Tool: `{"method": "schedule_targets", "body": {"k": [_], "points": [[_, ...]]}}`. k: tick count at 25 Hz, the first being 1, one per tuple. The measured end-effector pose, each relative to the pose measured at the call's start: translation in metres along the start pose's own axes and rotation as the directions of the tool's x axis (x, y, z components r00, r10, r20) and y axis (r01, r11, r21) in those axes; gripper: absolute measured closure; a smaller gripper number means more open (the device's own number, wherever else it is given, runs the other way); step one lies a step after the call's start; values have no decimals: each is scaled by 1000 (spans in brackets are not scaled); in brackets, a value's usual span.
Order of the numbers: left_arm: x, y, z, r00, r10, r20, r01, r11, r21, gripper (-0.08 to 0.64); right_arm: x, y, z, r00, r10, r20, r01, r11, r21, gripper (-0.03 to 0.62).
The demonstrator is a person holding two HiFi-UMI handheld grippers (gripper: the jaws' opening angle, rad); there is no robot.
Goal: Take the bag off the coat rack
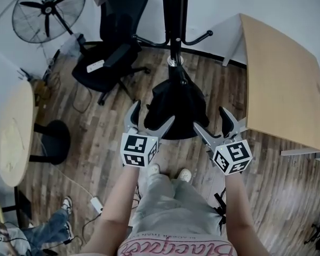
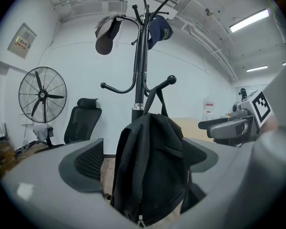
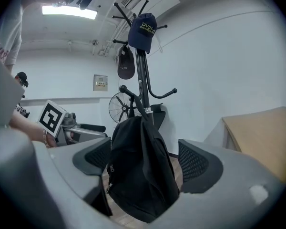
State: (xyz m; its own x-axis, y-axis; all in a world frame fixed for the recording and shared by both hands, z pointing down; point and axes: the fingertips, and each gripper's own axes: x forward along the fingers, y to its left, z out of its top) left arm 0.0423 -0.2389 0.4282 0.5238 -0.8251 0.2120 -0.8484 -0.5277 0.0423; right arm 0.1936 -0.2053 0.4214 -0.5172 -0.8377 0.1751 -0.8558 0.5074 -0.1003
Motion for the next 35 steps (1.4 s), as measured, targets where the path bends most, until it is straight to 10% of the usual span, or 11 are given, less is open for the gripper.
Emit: {"method": "schedule_targets", "body": {"k": [35], "points": [[70, 37, -94, 991, 2, -136, -1, 1000, 10, 202, 100, -36, -102, 980, 23, -199, -42, 995, -91, 252]]}}
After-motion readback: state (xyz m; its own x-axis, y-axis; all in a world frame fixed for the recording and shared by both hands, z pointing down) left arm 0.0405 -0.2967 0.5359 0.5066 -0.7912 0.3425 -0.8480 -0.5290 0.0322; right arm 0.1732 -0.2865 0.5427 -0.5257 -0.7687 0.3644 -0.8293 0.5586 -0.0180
